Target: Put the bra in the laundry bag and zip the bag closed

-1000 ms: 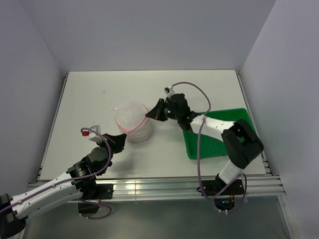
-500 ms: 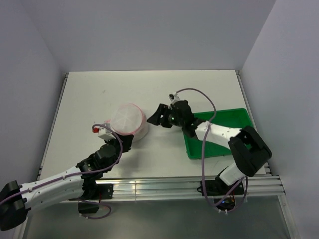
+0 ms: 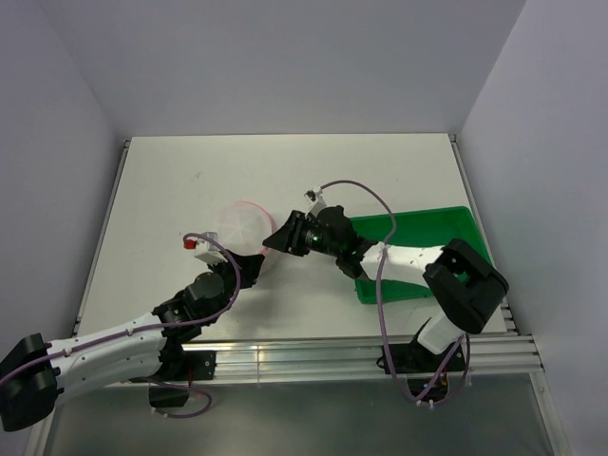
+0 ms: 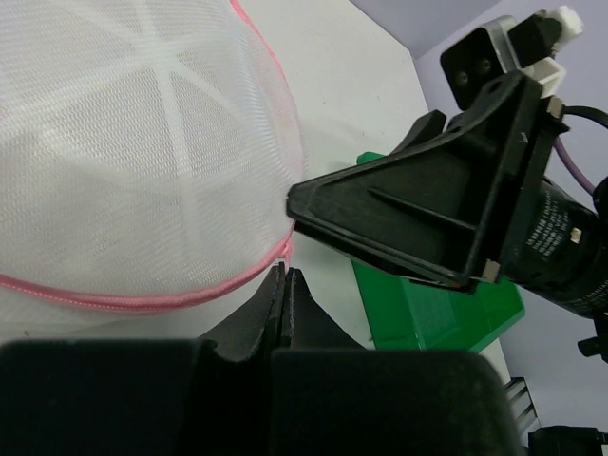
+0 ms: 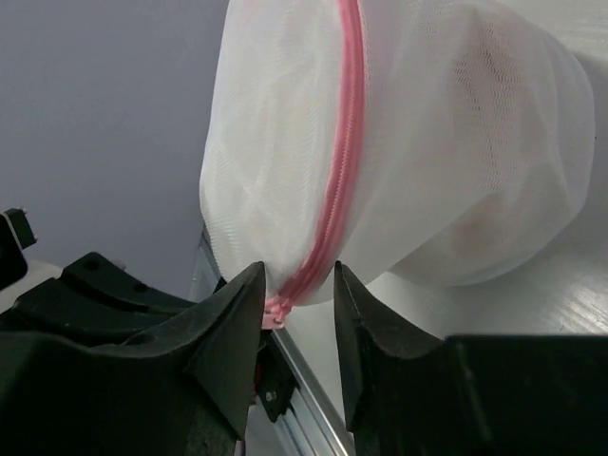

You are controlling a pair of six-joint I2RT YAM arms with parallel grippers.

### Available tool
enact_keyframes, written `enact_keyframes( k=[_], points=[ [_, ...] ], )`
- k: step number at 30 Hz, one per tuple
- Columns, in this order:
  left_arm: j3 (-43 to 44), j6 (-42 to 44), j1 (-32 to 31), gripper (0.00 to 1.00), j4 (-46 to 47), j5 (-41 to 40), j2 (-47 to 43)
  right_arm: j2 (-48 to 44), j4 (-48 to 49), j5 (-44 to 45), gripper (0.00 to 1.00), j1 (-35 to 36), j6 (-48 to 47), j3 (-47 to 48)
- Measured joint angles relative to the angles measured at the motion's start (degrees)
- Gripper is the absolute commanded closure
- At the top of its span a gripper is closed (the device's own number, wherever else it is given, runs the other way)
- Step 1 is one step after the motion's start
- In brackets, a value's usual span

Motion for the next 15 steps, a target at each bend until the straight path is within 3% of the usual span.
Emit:
enact_keyframes(
  k=[1,2,5,8,15],
  points=[
    [0.00,0.00,0.00,1.00,0.00,0.04,-0.04,0.72,0.11,-0.11,0.64,0.00,0.35,0.33],
    [0.00,0.00,-0.02,1.00,0.00,0.07,-0.11,1.20,0.13,-0.17,0.77,0.00,0.48,0.66],
    [0.00,0.00,-0.04,1.00,-0.09,0.07,-0.81,2.19,0.50,-0.37,0.92,0.00,1.05,1.36],
    [0.00,0.02,-0.04,1.00,-1.36,-0.07,-2.19,2.25,0.46,-0.50,0.99,0.02,1.25,1.73],
    [-0.13,0.04,-0.04,1.00,-9.90,-2.51,-11.89,2.71,-2.60,-2.95,1.00,-2.80,-0.96,4.81]
  ],
)
